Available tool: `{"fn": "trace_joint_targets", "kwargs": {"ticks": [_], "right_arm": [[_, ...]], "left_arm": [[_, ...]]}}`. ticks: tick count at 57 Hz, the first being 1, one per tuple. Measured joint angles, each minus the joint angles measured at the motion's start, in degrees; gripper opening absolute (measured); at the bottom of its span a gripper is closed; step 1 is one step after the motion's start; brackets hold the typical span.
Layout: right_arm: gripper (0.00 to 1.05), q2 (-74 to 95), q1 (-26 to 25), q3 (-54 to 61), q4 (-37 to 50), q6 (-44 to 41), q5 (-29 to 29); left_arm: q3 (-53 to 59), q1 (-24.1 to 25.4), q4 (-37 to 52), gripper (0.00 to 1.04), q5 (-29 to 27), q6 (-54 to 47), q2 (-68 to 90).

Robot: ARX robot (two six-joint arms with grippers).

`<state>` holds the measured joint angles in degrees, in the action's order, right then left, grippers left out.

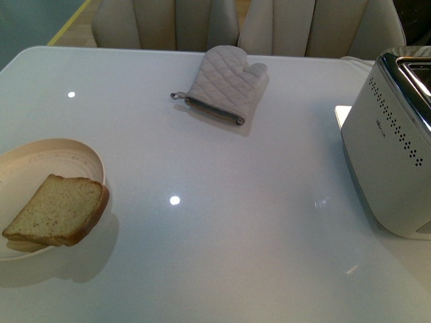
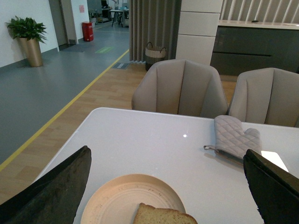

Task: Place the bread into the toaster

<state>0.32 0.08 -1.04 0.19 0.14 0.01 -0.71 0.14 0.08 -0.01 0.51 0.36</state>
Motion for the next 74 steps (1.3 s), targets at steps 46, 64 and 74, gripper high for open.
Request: {"fn": "trace_joint_targets", "kwargs": {"ticks": [46,64,74], "right_arm": [[0.96,0.00,0.00,0.00,0.00,0.00,0.07],[0.96,0.00,0.00,0.00,0.00,0.00,-0.02],[0.96,0.00,0.00,0.00,0.00,0.00,-0.02]], "left_arm": [[-3.26,2.80,-8.81,0.97,9.64,6.36,3.98],[-7.54,10.54,2.64,0.97,20.50,18.38,25.18],[-11.17,16.44,26.53,0.97,20.63,13.11,55.10]]}}
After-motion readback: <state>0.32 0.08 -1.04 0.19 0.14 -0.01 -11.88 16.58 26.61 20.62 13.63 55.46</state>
